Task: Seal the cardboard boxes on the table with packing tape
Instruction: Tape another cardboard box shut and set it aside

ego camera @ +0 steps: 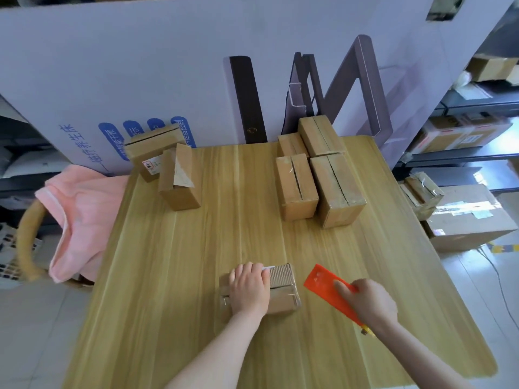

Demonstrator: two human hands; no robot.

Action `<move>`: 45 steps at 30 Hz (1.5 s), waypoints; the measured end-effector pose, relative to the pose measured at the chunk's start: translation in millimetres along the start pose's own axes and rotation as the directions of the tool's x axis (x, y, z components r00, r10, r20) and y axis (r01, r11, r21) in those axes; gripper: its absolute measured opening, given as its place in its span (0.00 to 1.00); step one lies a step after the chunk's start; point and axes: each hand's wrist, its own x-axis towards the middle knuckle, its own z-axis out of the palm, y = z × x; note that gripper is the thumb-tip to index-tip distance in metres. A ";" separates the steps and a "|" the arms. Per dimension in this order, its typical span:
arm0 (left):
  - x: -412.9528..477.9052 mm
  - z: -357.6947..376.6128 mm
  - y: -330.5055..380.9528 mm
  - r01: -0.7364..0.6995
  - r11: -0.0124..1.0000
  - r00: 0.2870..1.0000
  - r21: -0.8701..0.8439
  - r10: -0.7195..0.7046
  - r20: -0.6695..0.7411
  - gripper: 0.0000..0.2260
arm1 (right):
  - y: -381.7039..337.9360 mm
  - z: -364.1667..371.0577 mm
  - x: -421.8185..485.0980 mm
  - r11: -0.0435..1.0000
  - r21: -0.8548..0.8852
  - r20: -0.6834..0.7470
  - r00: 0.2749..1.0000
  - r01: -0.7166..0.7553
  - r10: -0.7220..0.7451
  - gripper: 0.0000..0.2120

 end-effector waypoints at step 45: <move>55.6 -148.3 21.1 0.340 0.537 0.937 -0.772 -0.124 0.326 0.14 | -75.9 -67.3 -63.0 0.868 0.242 -0.250 0.892 0.434 -0.377 0.15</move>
